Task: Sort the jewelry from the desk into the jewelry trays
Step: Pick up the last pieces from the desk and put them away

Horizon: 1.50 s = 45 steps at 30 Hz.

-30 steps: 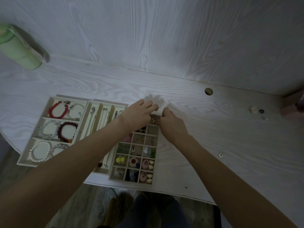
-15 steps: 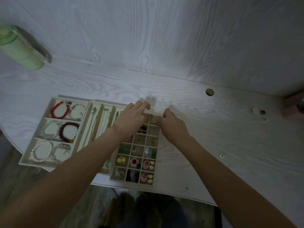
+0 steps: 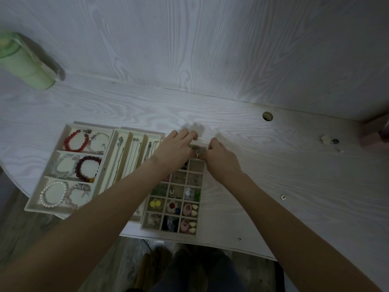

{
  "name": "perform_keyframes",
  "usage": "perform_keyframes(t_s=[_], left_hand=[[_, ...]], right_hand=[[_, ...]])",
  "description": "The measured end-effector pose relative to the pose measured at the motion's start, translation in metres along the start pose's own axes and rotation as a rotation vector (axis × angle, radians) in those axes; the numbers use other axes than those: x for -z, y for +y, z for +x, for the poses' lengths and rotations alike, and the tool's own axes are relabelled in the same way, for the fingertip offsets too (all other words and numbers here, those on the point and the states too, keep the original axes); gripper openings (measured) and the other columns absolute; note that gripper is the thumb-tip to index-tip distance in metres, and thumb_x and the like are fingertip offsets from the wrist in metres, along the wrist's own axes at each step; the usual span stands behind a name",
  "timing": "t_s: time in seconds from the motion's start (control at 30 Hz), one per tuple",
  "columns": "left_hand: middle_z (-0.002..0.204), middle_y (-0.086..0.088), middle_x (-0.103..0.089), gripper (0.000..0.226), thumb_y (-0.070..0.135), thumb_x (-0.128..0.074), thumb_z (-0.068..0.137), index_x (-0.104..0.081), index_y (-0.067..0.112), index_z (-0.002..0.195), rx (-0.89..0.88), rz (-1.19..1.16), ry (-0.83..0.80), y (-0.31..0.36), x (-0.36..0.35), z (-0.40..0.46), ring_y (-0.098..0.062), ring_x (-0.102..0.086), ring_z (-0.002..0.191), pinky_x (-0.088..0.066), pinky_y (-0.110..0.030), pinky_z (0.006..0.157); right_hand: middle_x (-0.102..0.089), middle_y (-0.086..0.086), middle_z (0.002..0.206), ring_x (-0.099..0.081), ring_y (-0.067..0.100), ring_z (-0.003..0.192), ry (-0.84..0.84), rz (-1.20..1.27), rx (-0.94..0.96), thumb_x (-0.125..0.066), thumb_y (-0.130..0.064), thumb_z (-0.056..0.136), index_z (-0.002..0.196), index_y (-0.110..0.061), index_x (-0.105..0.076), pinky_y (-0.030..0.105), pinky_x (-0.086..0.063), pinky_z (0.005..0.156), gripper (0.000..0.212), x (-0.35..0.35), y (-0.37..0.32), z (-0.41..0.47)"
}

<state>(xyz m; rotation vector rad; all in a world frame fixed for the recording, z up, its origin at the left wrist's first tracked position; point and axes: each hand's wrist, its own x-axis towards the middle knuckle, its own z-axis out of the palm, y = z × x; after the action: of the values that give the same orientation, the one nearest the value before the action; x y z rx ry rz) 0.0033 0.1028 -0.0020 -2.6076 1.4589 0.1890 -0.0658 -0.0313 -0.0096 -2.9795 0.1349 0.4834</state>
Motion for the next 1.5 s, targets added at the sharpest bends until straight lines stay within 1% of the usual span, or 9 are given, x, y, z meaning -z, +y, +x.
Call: perform_keyframes(t_s=[0.1, 0.17, 0.33, 0.57, 0.8, 0.93, 1.13, 1.33, 1.5], left_hand=[[0.124, -0.003, -0.053, 0.028, 0.009, -0.068, 0.068, -0.076, 0.025, 0.089, -0.046, 0.01, 0.067, 0.0, -0.001, 0.0, -0.023, -0.051, 0.108, -0.043, -0.033, 0.081], [0.115, -0.001, -0.058, 0.027, 0.01, -0.073, 0.059, -0.076, 0.028, 0.079, -0.056, -0.001, 0.072, 0.0, -0.001, 0.0, -0.021, -0.054, 0.099, -0.045, -0.031, 0.074], [0.132, -0.005, -0.046, 0.033, 0.007, -0.057, 0.079, -0.072, 0.021, 0.105, -0.031, -0.006, 0.083, 0.001, -0.006, 0.001, -0.024, -0.044, 0.118, -0.038, -0.034, 0.089], [0.139, -0.005, -0.037, 0.035, 0.005, -0.053, 0.082, -0.07, 0.019, 0.109, -0.001, -0.045, 0.019, 0.0, 0.003, 0.001, -0.023, -0.035, 0.124, -0.032, -0.034, 0.094], [0.139, -0.002, -0.03, 0.057, 0.002, -0.053, 0.082, -0.055, 0.032, 0.13, 0.133, -0.194, -0.012, 0.006, 0.003, -0.002, -0.022, -0.028, 0.127, -0.028, -0.032, 0.097], [0.138, -0.002, -0.032, 0.056, 0.002, -0.053, 0.082, -0.053, 0.028, 0.132, 0.22, -0.306, -0.016, 0.018, 0.005, -0.004, -0.023, -0.029, 0.125, -0.029, -0.032, 0.094], [0.132, -0.002, -0.042, 0.044, 0.005, -0.049, 0.088, -0.056, 0.023, 0.127, 0.218, -0.429, 0.056, 0.066, 0.012, 0.015, -0.022, -0.036, 0.12, -0.031, -0.031, 0.094], [0.125, -0.009, -0.051, 0.037, 0.003, -0.045, 0.092, -0.06, 0.016, 0.123, 0.232, -0.692, -0.011, 0.134, 0.017, 0.048, -0.026, -0.047, 0.115, -0.04, -0.036, 0.096], [0.123, -0.009, -0.053, 0.03, 0.013, -0.055, 0.092, -0.061, 0.016, 0.121, 0.237, -0.78, -0.073, 0.186, 0.007, 0.068, -0.023, -0.05, 0.112, -0.042, -0.033, 0.095]], right_hand=[[-0.04, 0.011, 0.114, -0.042, 0.023, 0.094, -0.009, 0.017, 0.012, -0.047, -0.005, 0.095, 0.117, -0.009, -0.059, 0.028, -0.032, 0.062, 0.025, 0.0, -0.001, -0.001], [-0.04, 0.01, 0.113, -0.04, 0.022, 0.092, -0.006, 0.027, 0.018, -0.047, -0.005, 0.095, 0.12, -0.011, -0.059, 0.028, -0.031, 0.062, 0.029, -0.001, -0.001, -0.001], [-0.041, 0.01, 0.113, -0.037, 0.02, 0.087, -0.003, 0.068, -0.006, -0.047, -0.006, 0.095, 0.12, -0.01, -0.058, 0.028, -0.032, 0.064, 0.028, -0.002, -0.001, -0.001], [-0.042, 0.013, 0.115, -0.033, 0.02, 0.079, -0.022, 0.12, -0.071, -0.047, -0.003, 0.095, 0.109, -0.001, -0.056, 0.032, -0.033, 0.063, 0.017, 0.0, -0.003, -0.001], [-0.041, 0.008, 0.11, -0.04, 0.02, 0.08, -0.012, 0.223, -0.083, -0.048, -0.006, 0.094, 0.119, -0.007, -0.057, 0.029, -0.035, 0.061, 0.026, -0.002, 0.006, -0.005], [-0.042, 0.005, 0.117, -0.046, 0.018, 0.093, 0.05, 0.367, -0.105, -0.04, -0.007, 0.097, 0.133, -0.017, -0.053, 0.027, -0.035, 0.065, 0.04, 0.006, 0.023, -0.02], [-0.051, 0.008, 0.118, -0.05, 0.021, 0.111, 0.202, 0.48, -0.202, -0.043, -0.003, 0.094, 0.13, -0.015, -0.057, 0.033, -0.046, 0.084, 0.04, 0.003, 0.065, -0.052], [-0.053, 0.014, 0.121, -0.048, 0.026, 0.114, 0.157, 0.448, -0.306, -0.046, 0.005, 0.089, 0.127, -0.013, -0.059, 0.03, -0.041, 0.089, 0.044, -0.016, 0.13, -0.095], [-0.048, 0.013, 0.124, -0.048, 0.026, 0.116, -0.009, 0.461, -0.341, -0.059, 0.003, 0.084, 0.125, -0.014, -0.058, 0.031, -0.042, 0.087, 0.044, -0.028, 0.181, -0.123]])
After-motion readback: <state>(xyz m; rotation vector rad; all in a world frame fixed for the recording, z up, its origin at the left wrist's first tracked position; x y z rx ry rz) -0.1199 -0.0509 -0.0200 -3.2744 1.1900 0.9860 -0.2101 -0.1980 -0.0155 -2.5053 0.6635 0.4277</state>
